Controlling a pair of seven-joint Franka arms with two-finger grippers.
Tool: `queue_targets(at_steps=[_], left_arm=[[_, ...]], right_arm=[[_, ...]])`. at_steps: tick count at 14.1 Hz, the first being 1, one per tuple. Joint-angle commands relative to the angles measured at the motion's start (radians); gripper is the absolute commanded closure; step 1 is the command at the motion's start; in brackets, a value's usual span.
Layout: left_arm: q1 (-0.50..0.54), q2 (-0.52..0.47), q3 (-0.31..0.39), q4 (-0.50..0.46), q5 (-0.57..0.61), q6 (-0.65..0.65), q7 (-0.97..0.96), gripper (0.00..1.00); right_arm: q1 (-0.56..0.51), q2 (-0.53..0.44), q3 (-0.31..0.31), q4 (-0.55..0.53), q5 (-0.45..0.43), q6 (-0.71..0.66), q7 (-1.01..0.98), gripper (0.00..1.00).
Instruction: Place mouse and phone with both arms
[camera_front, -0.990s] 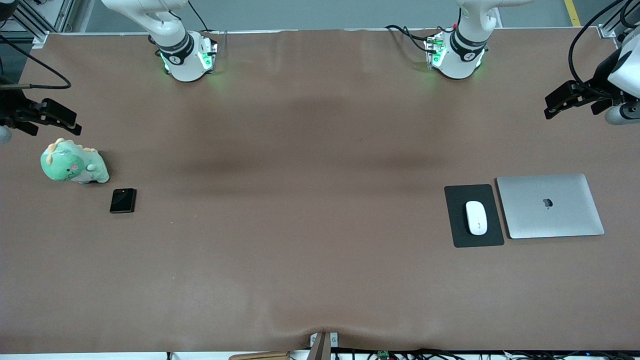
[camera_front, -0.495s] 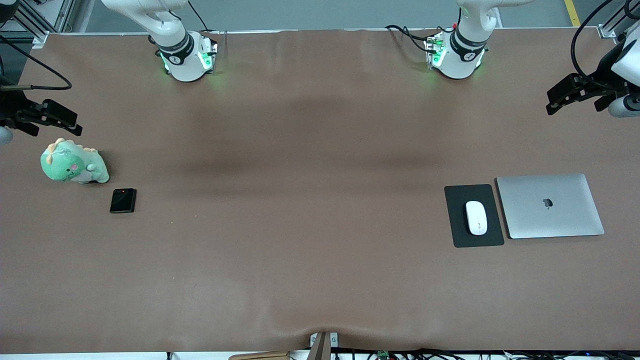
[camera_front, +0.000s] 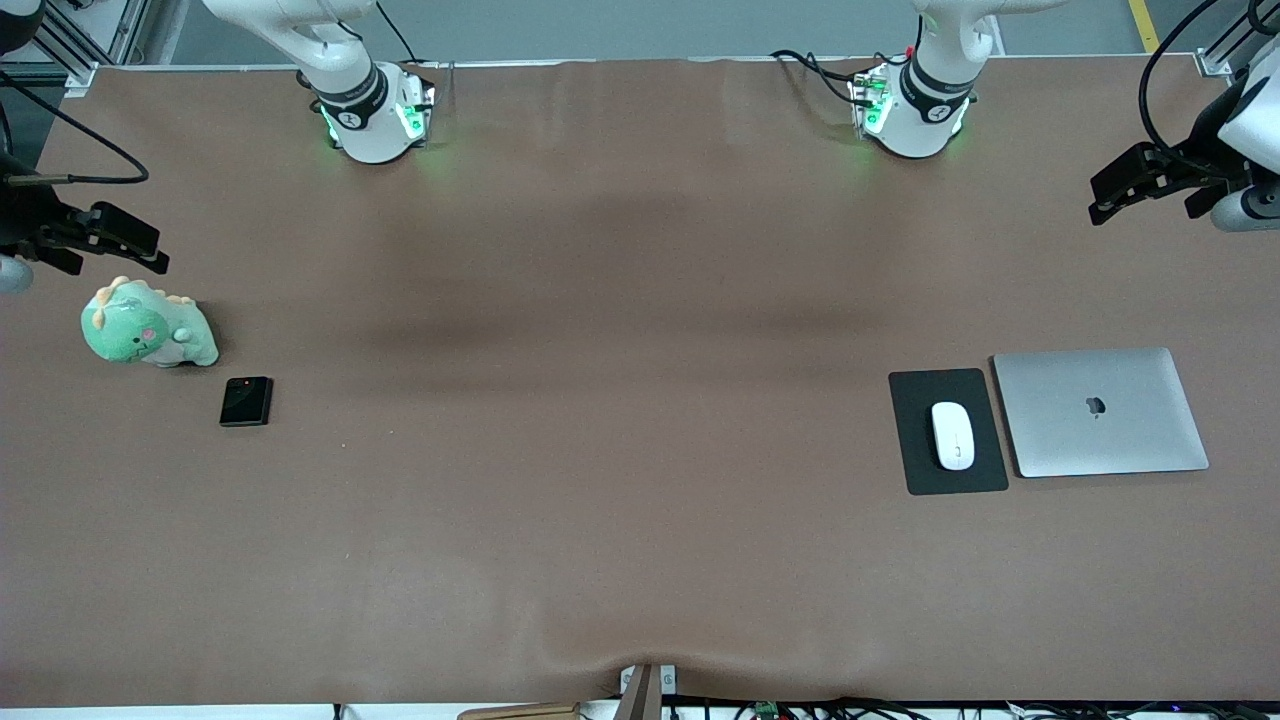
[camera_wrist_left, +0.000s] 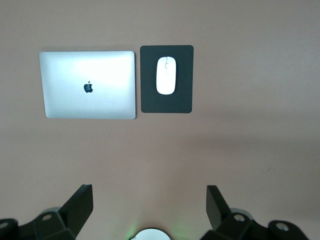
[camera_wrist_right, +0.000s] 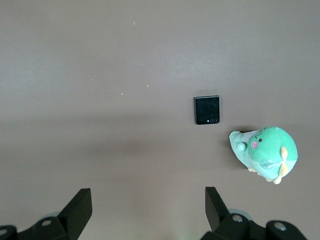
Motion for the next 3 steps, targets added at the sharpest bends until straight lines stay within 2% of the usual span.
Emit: queue_targets(at_steps=[1, 3], left_arm=[[0.011, 0.001, 0.0, 0.014, -0.019, -0.021, 0.019, 0.0], [0.01, 0.001, 0.0, 0.014, -0.017, -0.021, 0.018, 0.0]], right_arm=[[0.002, 0.015, 0.002, 0.022, -0.014, -0.011, 0.017, 0.0], [0.001, 0.018, 0.002, 0.021, -0.014, -0.011, 0.015, 0.0]])
